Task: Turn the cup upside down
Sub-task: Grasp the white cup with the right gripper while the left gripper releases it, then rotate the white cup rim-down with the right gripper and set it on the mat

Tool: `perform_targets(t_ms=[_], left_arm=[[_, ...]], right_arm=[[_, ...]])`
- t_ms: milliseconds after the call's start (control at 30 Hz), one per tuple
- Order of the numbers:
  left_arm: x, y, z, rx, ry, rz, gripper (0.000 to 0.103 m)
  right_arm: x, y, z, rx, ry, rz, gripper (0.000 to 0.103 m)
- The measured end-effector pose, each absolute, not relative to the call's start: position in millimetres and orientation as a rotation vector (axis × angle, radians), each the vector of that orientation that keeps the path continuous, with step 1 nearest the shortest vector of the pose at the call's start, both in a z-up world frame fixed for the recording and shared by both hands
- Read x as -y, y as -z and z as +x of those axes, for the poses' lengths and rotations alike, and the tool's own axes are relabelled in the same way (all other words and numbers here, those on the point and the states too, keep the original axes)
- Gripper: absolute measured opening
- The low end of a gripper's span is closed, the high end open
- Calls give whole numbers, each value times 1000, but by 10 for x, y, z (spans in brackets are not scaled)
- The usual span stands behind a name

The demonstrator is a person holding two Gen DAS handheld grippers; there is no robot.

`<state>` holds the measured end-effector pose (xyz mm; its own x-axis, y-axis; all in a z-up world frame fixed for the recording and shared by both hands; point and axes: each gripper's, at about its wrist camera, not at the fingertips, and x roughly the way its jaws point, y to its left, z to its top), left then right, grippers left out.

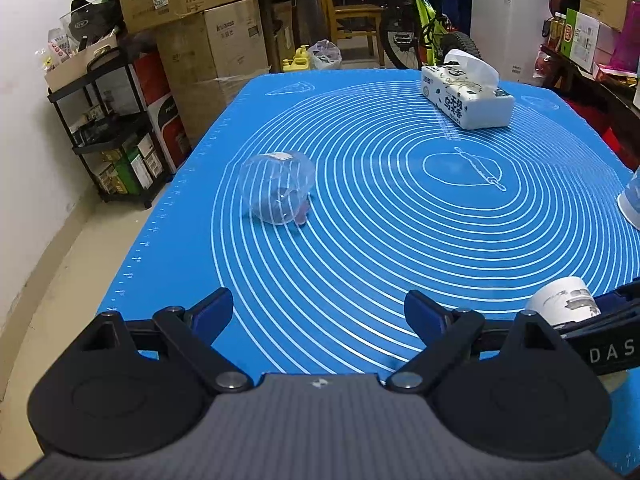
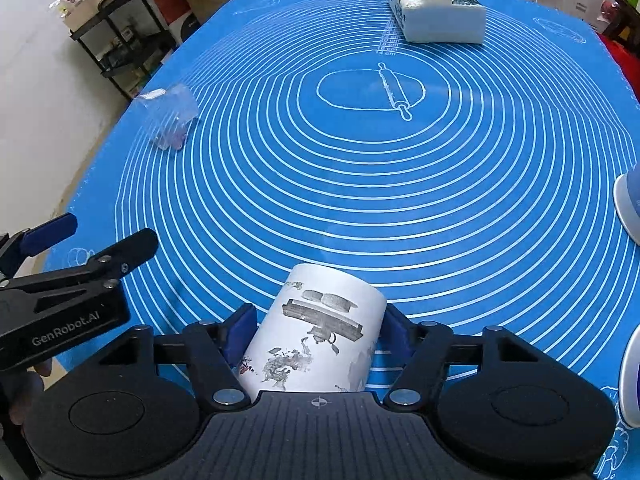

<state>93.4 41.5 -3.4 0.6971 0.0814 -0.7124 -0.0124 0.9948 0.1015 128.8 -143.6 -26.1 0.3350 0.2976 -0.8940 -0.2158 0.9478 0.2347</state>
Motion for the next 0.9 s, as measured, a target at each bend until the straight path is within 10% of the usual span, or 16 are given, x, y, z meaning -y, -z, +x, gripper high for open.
perform_targets(t_ms=[567, 900], left_arm=[[-176, 86, 1018, -787, 44, 39, 92], [1, 196, 1047, -810, 104, 81, 92]], right_arm=[[1633, 179, 1082, -465, -121, -119, 65], [1778, 395, 916, -421, -130, -179, 65]])
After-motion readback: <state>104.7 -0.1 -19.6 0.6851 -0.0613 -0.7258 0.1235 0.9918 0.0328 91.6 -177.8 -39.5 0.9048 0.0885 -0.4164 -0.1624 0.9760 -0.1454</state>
